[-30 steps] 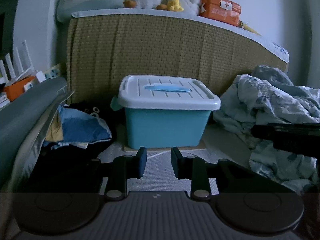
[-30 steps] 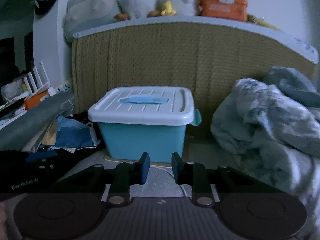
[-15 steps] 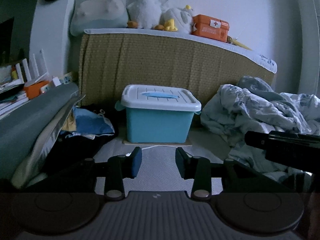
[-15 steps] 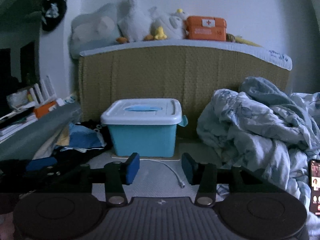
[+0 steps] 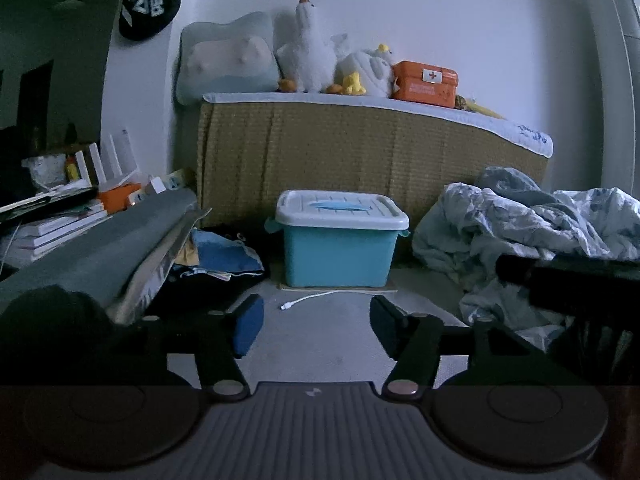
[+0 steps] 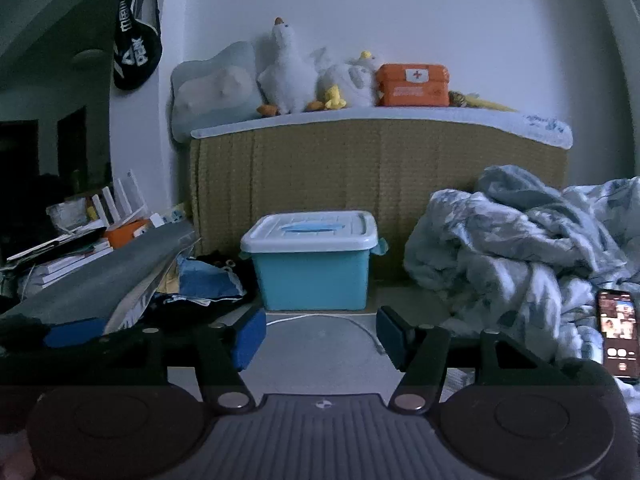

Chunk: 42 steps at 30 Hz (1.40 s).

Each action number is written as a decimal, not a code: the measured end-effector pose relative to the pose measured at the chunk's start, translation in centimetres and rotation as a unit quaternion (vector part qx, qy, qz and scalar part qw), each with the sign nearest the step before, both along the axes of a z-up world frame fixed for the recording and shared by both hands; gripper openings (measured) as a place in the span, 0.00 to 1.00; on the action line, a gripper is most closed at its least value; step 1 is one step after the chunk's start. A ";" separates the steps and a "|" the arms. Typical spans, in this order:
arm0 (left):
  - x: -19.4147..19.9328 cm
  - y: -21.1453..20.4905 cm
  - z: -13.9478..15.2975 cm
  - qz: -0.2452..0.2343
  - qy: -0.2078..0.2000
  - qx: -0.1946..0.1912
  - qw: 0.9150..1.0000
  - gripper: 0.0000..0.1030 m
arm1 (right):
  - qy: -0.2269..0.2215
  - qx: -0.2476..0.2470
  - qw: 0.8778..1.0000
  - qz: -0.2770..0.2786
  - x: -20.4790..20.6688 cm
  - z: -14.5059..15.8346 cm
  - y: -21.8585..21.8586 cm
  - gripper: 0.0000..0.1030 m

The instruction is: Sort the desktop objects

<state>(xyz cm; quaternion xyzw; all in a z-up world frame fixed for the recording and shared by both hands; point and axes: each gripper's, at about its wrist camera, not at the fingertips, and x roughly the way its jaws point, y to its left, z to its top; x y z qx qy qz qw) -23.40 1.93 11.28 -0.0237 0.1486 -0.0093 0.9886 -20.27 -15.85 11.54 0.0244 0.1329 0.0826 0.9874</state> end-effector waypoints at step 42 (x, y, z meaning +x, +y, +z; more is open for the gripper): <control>-9.0 -1.7 1.8 -0.008 -0.075 0.023 0.997 0.84 | -0.040 -0.011 0.999 -0.033 -10.2 1.8 -0.3 0.71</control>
